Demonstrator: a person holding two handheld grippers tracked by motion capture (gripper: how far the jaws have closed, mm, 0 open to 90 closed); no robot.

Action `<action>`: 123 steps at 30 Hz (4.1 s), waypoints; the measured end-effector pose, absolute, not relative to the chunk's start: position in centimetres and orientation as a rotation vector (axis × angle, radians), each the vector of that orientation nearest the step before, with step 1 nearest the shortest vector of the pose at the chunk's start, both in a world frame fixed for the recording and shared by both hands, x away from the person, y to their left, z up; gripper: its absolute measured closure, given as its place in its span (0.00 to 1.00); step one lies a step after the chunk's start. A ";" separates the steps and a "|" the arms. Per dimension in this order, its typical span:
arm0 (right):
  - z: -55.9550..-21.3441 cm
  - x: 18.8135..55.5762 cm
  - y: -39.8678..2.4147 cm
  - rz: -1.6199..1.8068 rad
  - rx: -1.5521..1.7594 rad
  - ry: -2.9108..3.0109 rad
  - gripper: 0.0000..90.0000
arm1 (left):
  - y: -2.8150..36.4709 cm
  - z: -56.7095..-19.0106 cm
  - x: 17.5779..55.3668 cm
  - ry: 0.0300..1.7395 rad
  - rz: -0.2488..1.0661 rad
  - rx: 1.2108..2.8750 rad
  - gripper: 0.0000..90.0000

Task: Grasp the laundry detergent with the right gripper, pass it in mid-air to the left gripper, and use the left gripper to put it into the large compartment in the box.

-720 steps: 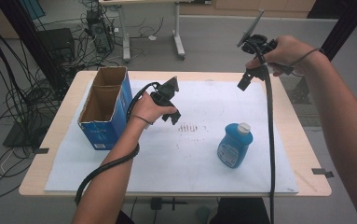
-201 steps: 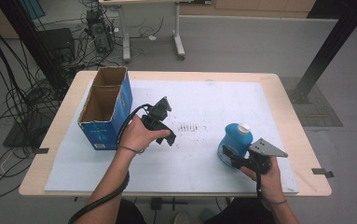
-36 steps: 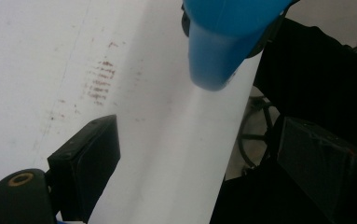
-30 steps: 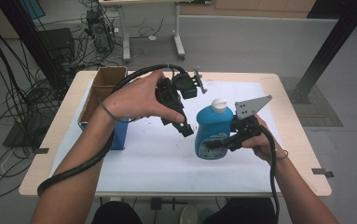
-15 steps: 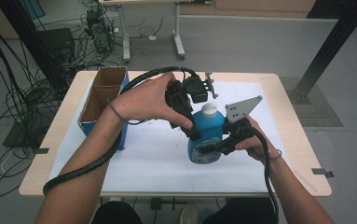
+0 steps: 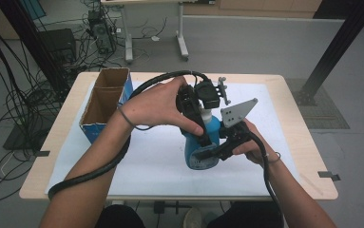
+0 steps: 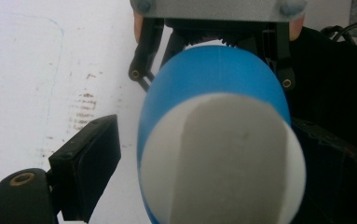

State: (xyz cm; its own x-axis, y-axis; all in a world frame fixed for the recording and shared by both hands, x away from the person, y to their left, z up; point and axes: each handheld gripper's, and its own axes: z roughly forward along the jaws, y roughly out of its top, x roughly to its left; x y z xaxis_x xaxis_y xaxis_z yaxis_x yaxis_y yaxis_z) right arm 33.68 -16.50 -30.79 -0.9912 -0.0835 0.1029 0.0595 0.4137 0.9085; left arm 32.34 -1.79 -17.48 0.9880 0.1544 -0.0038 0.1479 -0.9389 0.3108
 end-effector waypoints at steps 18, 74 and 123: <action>-30.9 33.8 -16.5 -1.630 0.021 -2.525 0.48 | -2.3 -17.5 32.2 0.212 0.027 2.811 0.15; -30.8 33.4 -16.5 -1.623 0.027 -2.534 0.48 | -1.7 -17.1 31.7 0.219 0.046 2.790 0.15; -30.5 33.2 -16.2 -1.624 0.054 -2.517 0.48 | -2.2 -17.2 31.6 0.205 0.032 2.827 0.28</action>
